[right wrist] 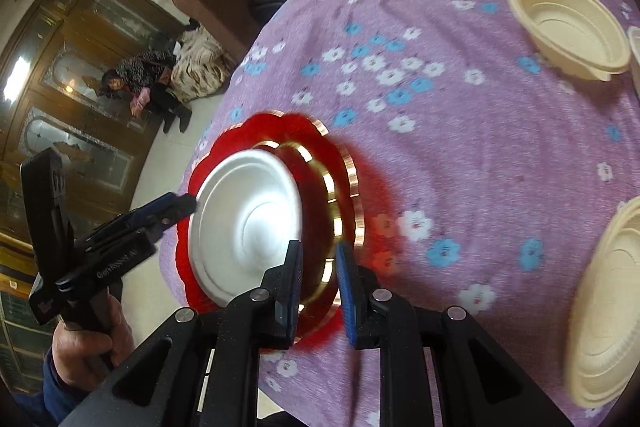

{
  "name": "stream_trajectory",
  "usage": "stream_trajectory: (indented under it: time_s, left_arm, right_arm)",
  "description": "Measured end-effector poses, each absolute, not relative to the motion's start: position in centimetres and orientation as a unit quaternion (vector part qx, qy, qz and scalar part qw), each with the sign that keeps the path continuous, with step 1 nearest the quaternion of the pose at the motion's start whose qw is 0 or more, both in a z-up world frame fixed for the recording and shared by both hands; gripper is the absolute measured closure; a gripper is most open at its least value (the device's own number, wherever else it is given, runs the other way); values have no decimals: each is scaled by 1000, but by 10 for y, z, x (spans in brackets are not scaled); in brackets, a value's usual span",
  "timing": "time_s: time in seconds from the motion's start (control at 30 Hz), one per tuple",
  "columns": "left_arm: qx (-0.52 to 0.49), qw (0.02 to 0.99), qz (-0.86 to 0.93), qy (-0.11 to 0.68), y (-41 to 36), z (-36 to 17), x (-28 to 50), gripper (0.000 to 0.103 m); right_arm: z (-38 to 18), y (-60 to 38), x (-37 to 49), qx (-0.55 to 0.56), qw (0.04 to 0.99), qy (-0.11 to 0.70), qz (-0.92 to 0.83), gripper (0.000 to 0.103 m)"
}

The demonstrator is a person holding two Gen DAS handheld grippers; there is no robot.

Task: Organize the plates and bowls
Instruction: 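Lower the white bowl onto the red plates and open the left gripper, then move the left gripper to the cream handled bowl and grasp its rim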

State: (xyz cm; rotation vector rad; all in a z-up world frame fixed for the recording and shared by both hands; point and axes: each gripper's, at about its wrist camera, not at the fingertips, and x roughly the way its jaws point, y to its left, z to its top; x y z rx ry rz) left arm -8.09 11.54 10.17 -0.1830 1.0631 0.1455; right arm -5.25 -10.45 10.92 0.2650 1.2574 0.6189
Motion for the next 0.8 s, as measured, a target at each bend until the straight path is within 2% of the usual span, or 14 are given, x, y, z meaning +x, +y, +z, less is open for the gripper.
stream_trajectory:
  time_s: [0.23,0.47,0.63,0.8]
  left_arm:
    - [-57,863,10,502,18,122,-70,59]
    - [-28,846,-65,528,-83,108,-59,59]
    - [-16,832,-103,545,-126,95,-60,58]
    - [-15,818,-128,560,-144,84,-61,58]
  right_arm:
    - [114,-196,-53,169,766,567,251,84]
    - [116,-304,-63,217,781,551,198,84]
    - [112,-386,-74,249,798,536,122,83]
    - [95,-423,-80,266,788,550,80,82]
